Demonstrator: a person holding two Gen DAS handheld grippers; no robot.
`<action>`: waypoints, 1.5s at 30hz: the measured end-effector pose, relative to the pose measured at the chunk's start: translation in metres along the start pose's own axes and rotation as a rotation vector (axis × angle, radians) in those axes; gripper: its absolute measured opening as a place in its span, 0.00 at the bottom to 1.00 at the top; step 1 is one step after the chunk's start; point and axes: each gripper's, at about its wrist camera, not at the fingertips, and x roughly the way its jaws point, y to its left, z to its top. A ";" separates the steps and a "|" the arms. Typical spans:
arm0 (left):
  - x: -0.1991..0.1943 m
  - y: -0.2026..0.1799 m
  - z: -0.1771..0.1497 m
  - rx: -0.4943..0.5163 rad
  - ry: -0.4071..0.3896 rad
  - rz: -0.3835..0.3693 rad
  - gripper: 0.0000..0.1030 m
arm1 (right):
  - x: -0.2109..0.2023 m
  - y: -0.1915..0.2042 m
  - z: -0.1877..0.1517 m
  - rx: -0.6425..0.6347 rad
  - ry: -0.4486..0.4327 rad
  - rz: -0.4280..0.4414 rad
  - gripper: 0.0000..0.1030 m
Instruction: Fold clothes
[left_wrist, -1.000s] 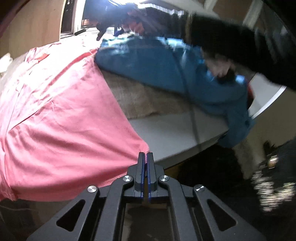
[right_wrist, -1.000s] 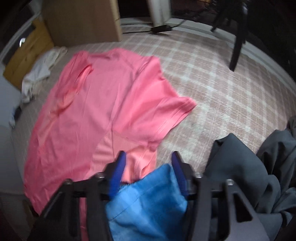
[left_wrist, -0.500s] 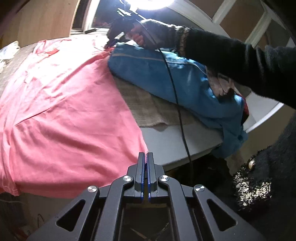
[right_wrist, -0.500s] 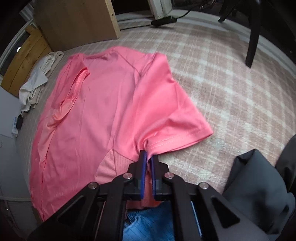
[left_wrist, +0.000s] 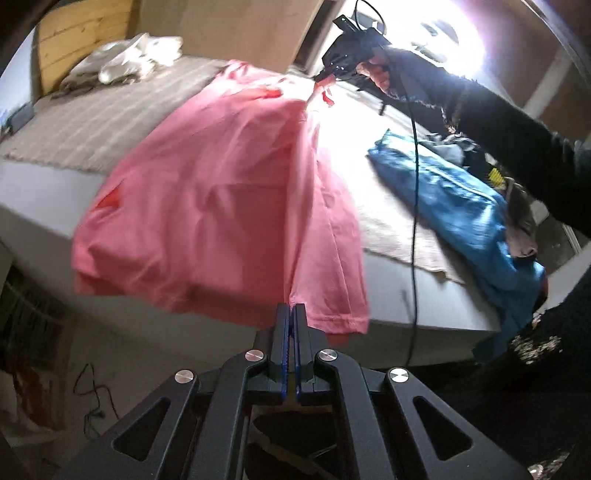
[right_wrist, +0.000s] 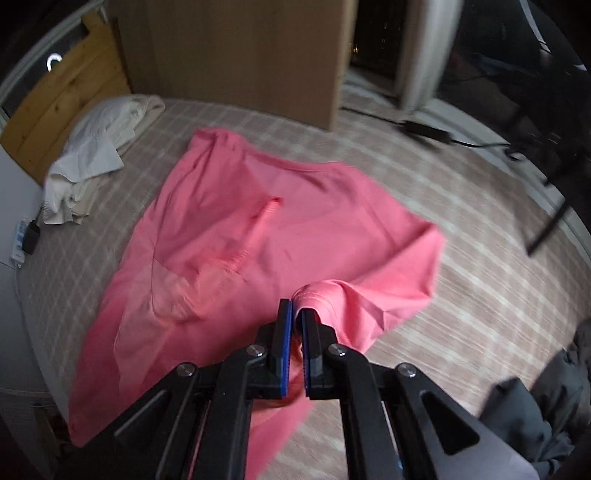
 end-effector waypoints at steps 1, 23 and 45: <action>0.004 0.001 0.000 0.002 0.010 0.006 0.01 | 0.011 0.008 0.003 -0.016 0.012 -0.021 0.05; 0.001 0.004 0.023 0.094 0.133 0.060 0.03 | -0.054 -0.072 -0.031 0.102 -0.150 0.031 0.26; 0.047 -0.023 0.077 0.196 0.239 0.042 0.11 | 0.021 -0.056 0.032 0.008 0.019 0.238 0.28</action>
